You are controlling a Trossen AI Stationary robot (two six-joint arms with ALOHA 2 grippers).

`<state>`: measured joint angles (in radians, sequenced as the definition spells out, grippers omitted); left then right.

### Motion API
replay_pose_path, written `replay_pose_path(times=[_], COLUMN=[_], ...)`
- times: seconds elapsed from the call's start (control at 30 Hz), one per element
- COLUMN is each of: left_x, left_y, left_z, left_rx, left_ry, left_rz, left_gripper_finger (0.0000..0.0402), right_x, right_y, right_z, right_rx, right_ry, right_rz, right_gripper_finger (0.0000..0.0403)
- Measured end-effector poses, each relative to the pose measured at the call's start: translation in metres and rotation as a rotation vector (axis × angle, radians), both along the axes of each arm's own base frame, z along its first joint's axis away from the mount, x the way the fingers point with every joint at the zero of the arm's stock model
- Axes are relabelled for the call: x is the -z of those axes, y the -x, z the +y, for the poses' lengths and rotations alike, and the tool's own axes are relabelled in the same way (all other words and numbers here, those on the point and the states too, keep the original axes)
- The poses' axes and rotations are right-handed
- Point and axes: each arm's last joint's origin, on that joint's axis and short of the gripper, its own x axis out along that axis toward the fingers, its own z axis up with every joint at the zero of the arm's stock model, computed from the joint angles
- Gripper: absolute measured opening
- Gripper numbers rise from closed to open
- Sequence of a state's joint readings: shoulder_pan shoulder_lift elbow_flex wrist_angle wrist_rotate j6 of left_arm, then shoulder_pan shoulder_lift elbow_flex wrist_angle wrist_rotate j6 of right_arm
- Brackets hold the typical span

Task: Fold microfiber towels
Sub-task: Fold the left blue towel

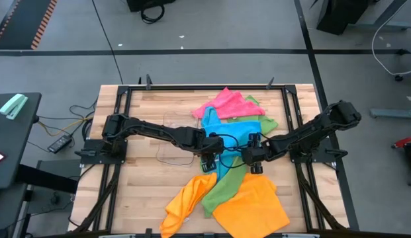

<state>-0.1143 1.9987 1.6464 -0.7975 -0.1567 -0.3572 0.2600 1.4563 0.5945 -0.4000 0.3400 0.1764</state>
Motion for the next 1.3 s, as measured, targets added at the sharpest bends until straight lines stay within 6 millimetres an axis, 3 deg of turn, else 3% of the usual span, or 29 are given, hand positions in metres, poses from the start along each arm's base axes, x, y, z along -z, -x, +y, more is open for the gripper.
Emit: replay_pose_path(times=[0.13,0.23,0.47,0.83,1.3], left_x=[0.000,0.000,-0.006,-0.007,-0.007], left_y=[0.000,0.000,-0.002,-0.003,0.002], left_z=[0.000,-0.001,0.009,0.050,0.096], left_rx=[0.000,-0.028,-0.015,-0.001,0.135], left_ry=[0.000,0.018,0.057,0.113,0.158], left_rz=[0.000,0.000,-0.037,-0.035,-0.028], left_gripper_finger=[0.0110,0.0111,0.0106,0.0099,0.0078], right_x=[-0.004,-0.018,-0.055,-0.076,-0.068], right_y=[0.007,0.012,0.025,0.044,0.068], right_z=[-0.003,-0.004,-0.016,-0.092,-0.171], right_rx=[0.020,0.060,0.118,0.483,0.769], right_ry=[0.039,0.003,-0.327,-0.398,-0.546], right_rz=[0.029,0.049,0.038,-0.119,-0.245], right_gripper_finger=[0.0224,0.0217,0.0214,0.0213,0.0210])
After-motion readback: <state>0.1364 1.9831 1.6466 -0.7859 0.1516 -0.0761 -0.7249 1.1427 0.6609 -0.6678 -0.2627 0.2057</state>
